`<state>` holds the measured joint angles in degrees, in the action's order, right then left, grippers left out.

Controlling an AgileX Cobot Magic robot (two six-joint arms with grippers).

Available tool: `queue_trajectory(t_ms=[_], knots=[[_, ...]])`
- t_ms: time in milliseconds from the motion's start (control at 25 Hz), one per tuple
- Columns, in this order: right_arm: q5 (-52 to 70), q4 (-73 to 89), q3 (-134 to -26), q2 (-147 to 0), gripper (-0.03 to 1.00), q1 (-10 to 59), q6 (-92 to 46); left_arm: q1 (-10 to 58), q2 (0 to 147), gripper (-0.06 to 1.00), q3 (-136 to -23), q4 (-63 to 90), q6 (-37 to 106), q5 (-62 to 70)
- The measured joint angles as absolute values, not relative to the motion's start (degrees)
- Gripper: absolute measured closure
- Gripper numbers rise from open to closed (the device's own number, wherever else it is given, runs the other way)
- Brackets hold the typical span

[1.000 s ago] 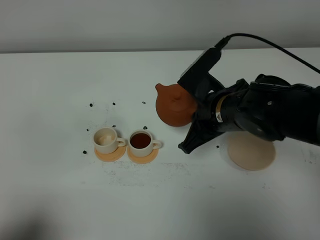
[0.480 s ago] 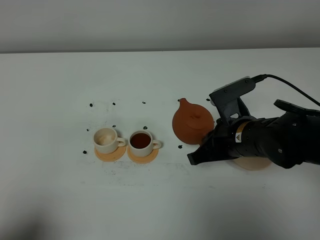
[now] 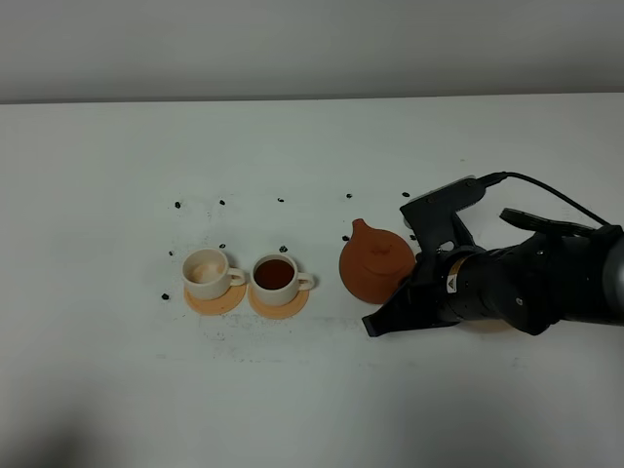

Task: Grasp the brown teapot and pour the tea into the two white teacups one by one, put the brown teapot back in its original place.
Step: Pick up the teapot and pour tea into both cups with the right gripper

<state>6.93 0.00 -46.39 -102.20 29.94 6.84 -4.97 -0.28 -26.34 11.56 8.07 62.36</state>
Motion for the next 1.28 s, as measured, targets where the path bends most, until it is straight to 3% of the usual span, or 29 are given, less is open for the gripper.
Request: queue_trajectory(t_ms=[520, 1280], knots=[[8.3, -4.8, -48.1, -102.8, 0.88, 29.9, 6.9, -5.0, -0.3, 0.63, -26.3, 11.6, 8.1, 62.4], [17.3, -23.5, -72.0, -108.8, 0.88, 33.5, 4.1, -5.0, -0.3, 0.63, -26.3, 11.6, 8.1, 62.4]])
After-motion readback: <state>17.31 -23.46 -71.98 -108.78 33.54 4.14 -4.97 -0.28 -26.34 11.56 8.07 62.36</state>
